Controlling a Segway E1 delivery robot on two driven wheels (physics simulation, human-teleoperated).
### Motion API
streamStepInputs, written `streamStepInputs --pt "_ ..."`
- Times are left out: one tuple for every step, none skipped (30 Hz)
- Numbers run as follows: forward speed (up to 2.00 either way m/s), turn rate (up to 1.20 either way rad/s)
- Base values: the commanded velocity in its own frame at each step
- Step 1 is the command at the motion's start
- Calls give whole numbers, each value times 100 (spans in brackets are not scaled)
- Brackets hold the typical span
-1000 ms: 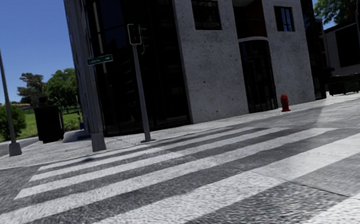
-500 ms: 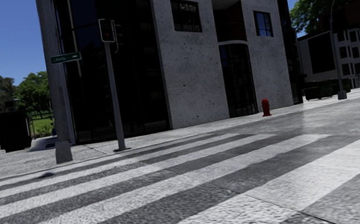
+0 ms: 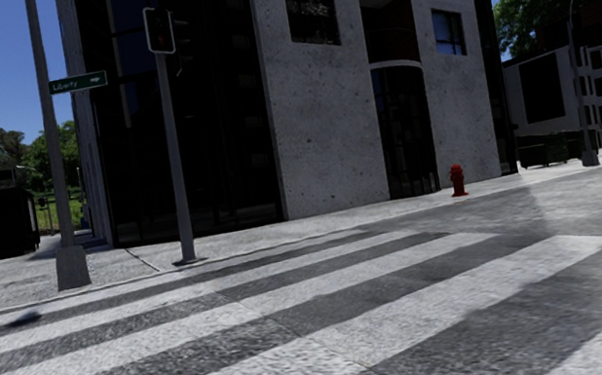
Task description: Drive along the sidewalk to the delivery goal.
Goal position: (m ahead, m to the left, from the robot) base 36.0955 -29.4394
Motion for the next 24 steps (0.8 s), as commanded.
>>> streamStepInputs --pt "200 0" --pt "200 0" --pt "200 0" --pt "200 0" --pt "200 0" --pt "200 0" --pt "200 0" --pt "200 0" --pt "200 0" --pt "200 0" --pt "200 0" --pt "200 0" --pt "200 0" --pt "200 0" --pt "200 0" --pt "200 0" --pt "200 0" --pt "200 0" --pt "200 0" --pt "200 0" --pt "200 0" --pt "200 0" --pt "200 0" --pt "200 0"
